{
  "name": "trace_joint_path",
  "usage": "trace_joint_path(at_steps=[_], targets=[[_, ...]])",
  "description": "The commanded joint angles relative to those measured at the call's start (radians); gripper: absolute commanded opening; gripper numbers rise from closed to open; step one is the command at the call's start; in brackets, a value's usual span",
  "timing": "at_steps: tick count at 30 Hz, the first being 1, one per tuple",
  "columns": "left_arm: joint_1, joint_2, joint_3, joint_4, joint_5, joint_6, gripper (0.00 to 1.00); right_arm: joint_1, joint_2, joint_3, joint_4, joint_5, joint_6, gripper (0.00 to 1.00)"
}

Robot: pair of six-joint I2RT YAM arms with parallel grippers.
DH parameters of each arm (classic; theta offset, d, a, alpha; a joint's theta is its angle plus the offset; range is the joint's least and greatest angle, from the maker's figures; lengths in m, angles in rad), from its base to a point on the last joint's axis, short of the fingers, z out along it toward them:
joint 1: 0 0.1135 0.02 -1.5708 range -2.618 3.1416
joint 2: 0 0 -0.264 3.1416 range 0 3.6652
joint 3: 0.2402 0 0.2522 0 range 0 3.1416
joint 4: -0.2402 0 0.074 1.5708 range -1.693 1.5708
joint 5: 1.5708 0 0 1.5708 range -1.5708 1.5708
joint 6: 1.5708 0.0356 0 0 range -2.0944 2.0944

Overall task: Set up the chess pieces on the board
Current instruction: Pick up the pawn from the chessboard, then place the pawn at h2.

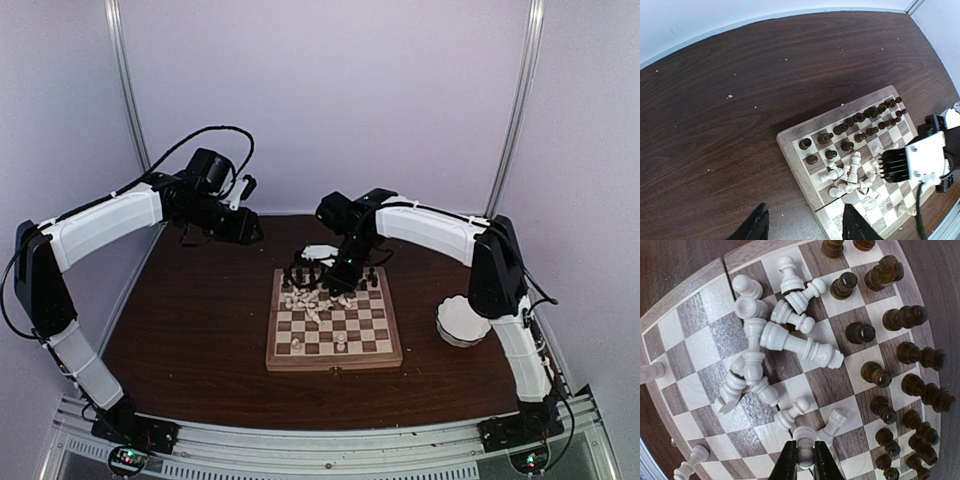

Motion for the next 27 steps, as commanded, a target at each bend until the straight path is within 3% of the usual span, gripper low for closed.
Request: trace_joint_path(at_steps=[1,15,27], targets=[[0.010,0.004,-0.003,0.041,0.010,-0.007,0.51,0.012,-0.144,-0.057,0.001,-0.030,0.014,0.07],[0.010,0.013,-0.003,0.038,0.026,-0.016,0.51,0.012,-0.454,-0.624,0.166,0.063,-0.043,0.08],[0.009,0.020,-0.002,0.038,0.026,-0.016,0.51,0.012,-0.470,-0.739,0.230,0.122,-0.057,0.09]])
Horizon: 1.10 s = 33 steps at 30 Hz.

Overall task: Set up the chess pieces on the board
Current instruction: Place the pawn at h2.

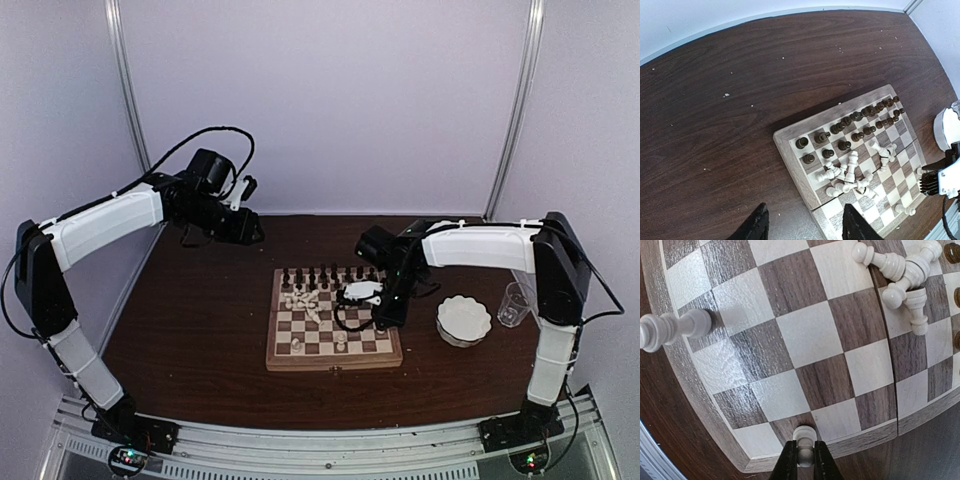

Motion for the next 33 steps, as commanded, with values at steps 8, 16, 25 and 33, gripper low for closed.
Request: trace_joint_path(at_steps=[8,16,25,33], targets=[[0.010,0.015,0.000,0.035,0.009,-0.004,0.51,0.005,-0.022,-0.003,0.033,0.025,-0.009,0.10],[0.010,0.016,-0.001,0.034,0.015,-0.004,0.51,0.005,-0.060,-0.044,0.041,0.022,-0.011,0.10],[0.010,0.020,0.000,0.035,0.013,-0.004,0.51,0.008,-0.053,-0.047,0.041,0.011,-0.008,0.10],[0.010,0.023,0.000,0.035,0.014,-0.004,0.51,0.016,-0.047,-0.052,0.041,0.002,-0.008,0.10]])
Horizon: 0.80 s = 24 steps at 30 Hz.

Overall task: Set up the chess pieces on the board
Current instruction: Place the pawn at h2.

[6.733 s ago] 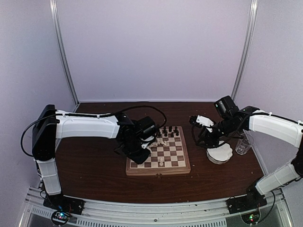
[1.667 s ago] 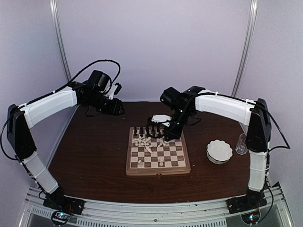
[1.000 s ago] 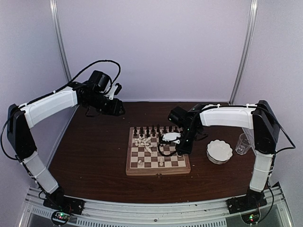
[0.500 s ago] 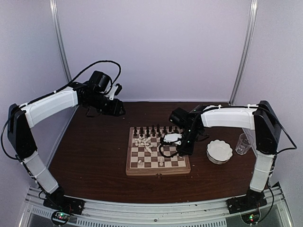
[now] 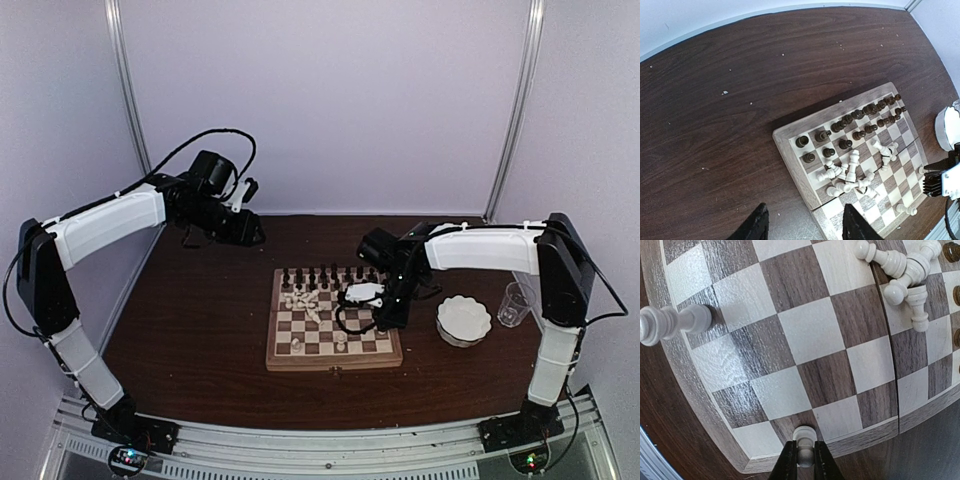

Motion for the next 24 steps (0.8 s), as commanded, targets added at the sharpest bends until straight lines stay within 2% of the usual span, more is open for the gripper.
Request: trace_joint_path(at_steps=[1,18,24], targets=[[0.010,0.009,-0.001,0.034,0.009,-0.004,0.51,0.010,-0.022,-0.013,0.008,-0.015,-0.007,0.11],[0.011,0.015,0.000,0.032,0.012,-0.004,0.51,0.014,-0.014,-0.028,0.019,0.007,-0.012,0.12],[0.009,0.016,0.000,0.033,0.014,-0.004,0.51,0.016,-0.017,-0.022,0.013,0.001,-0.006,0.25]])
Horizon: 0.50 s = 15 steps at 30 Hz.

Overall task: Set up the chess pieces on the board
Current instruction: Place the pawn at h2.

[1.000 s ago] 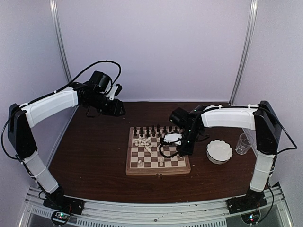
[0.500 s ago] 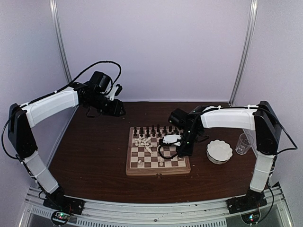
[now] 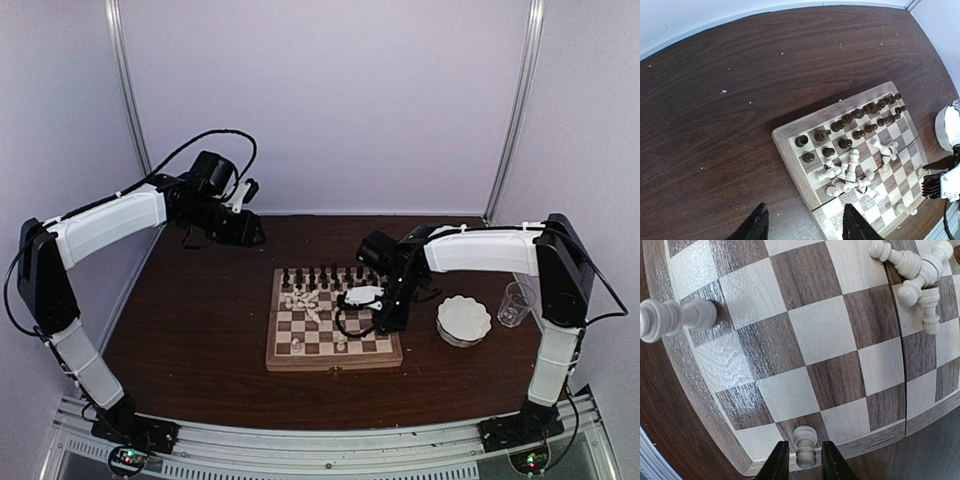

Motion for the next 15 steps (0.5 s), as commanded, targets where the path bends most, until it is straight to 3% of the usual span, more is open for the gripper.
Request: trace_joint_path(at_steps=[1,7,15], targets=[[0.009,0.011,0.000,0.033,0.011,-0.004,0.51,0.009,-0.022,-0.006,0.002,0.005,0.000,0.28],[0.010,0.014,0.000,0.033,0.007,-0.002,0.51,0.009,-0.080,0.009,-0.020,-0.005,0.000,0.35],[0.010,0.021,0.000,0.032,0.024,-0.006,0.51,-0.006,-0.161,0.103,-0.021,0.007,-0.027,0.34]])
